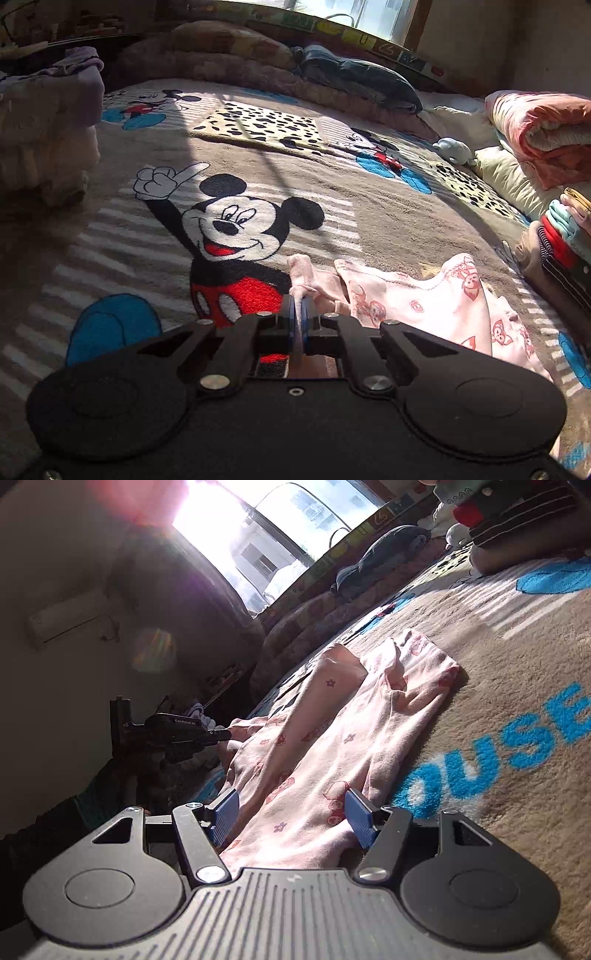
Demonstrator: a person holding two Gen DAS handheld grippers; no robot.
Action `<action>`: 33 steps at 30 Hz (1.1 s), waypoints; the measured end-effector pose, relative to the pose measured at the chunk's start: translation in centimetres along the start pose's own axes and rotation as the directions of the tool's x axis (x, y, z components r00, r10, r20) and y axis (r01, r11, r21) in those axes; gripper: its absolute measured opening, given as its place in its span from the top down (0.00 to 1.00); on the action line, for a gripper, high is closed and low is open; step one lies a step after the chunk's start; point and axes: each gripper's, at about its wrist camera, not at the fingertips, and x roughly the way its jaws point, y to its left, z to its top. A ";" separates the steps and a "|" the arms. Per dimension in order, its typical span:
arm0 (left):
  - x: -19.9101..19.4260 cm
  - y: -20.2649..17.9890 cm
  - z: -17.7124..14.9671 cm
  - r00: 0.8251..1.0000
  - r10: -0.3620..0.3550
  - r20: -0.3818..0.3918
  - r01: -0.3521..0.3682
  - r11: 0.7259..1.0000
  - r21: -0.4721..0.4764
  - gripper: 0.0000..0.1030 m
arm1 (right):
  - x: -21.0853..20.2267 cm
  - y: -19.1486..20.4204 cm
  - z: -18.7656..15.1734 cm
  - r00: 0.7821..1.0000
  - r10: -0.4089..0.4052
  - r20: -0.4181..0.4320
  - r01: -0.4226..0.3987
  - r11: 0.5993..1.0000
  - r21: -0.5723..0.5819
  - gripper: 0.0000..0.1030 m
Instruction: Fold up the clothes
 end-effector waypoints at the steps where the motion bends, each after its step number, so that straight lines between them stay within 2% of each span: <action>1: -1.4 0.1 0.0 0.998 0.045 0.033 -0.045 0.999 0.004 0.98 | 0.0 0.0 0.0 1.000 -0.001 0.000 0.001 1.000 0.000 0.38; 3: -3.3 0.1 0.0 0.990 0.114 0.080 -0.116 0.993 0.027 0.98 | 0.1 0.1 0.0 1.000 -0.002 0.001 0.002 1.000 -0.001 0.38; 5: -5.2 -0.5 0.1 0.973 0.184 0.137 -0.195 0.978 0.068 0.98 | 0.1 0.0 0.0 1.000 -0.003 0.001 0.003 1.000 -0.001 0.38; 8: -7.0 -2.8 0.2 0.961 0.189 0.203 -0.223 0.961 0.164 0.98 | 0.1 0.1 0.0 1.000 -0.002 0.002 0.002 1.000 0.000 0.38; 10: -7.6 -5.2 -0.2 0.957 0.173 0.231 -0.231 0.939 0.255 0.98 | 0.1 0.0 0.1 1.000 -0.002 0.002 0.002 1.000 0.001 0.38; 12: -7.5 -8.0 -1.4 0.968 0.125 0.216 -0.194 0.921 0.338 0.99 | 0.1 0.0 0.1 1.000 -0.002 0.002 0.002 1.000 0.002 0.38; 13: -7.2 -9.7 -2.6 0.983 0.067 0.169 -0.128 0.913 0.387 0.99 | 0.2 0.0 0.1 1.000 -0.002 0.002 0.002 1.000 0.003 0.38; 14: -6.4 -10.9 -3.7 0.997 0.001 0.075 -0.033 0.902 0.430 0.98 | 0.2 0.0 0.1 1.000 -0.002 0.001 0.002 1.000 0.003 0.38; 15: -5.6 -12.1 -4.8 0.998 -0.062 -0.028 0.068 0.885 0.461 0.95 | 0.2 0.0 0.2 1.000 -0.003 0.000 0.003 1.000 0.003 0.38; 16: -5.4 -12.6 -5.6 0.993 -0.093 -0.073 0.116 0.872 0.476 0.83 | 0.2 0.0 0.2 1.000 -0.003 0.000 0.003 1.000 0.004 0.38; 19: -5.1 -13.8 -7.8 0.970 -0.165 -0.181 0.236 0.829 0.508 0.82 | 0.2 -0.1 0.2 1.000 -0.002 0.001 0.002 1.000 0.005 0.38; 22: -5.7 -12.2 -5.6 0.968 -0.189 -0.163 0.243 0.868 0.434 0.83 | 0.2 -0.1 0.3 1.000 -0.003 0.000 0.003 1.000 0.004 0.38; 25: -5.8 -11.0 -3.2 0.979 -0.159 -0.127 0.200 0.866 0.457 0.83 | 0.2 -0.2 0.3 1.000 -0.001 0.000 0.001 1.000 0.005 0.38; 27: -4.9 -10.7 -2.0 0.977 -0.159 -0.142 0.209 0.845 0.492 0.83 | 0.2 -0.2 0.3 1.000 -0.001 0.001 0.001 1.000 0.005 0.38; 29: -3.0 -11.0 -1.3 0.965 -0.167 -0.201 0.250 0.809 0.532 0.79 | 0.1 -0.2 0.2 1.000 0.000 0.001 0.000 1.000 0.006 0.38; 30: -2.2 -11.1 -1.3 0.961 -0.163 -0.225 0.264 0.790 0.554 0.75 | 0.1 -0.2 0.2 1.000 0.002 0.002 -0.002 1.000 0.007 0.38; 32: -0.4 -11.6 -1.6 0.953 -0.142 -0.269 0.283 0.739 0.612 0.56 | 0.1 -0.3 0.2 1.000 0.005 0.002 -0.005 1.000 0.009 0.38; 33: 0.4 -11.7 -1.8 0.948 -0.135 -0.287 0.293 0.718 0.631 0.55 | 0.1 -0.3 0.2 1.000 0.007 0.003 -0.007 1.000 0.010 0.38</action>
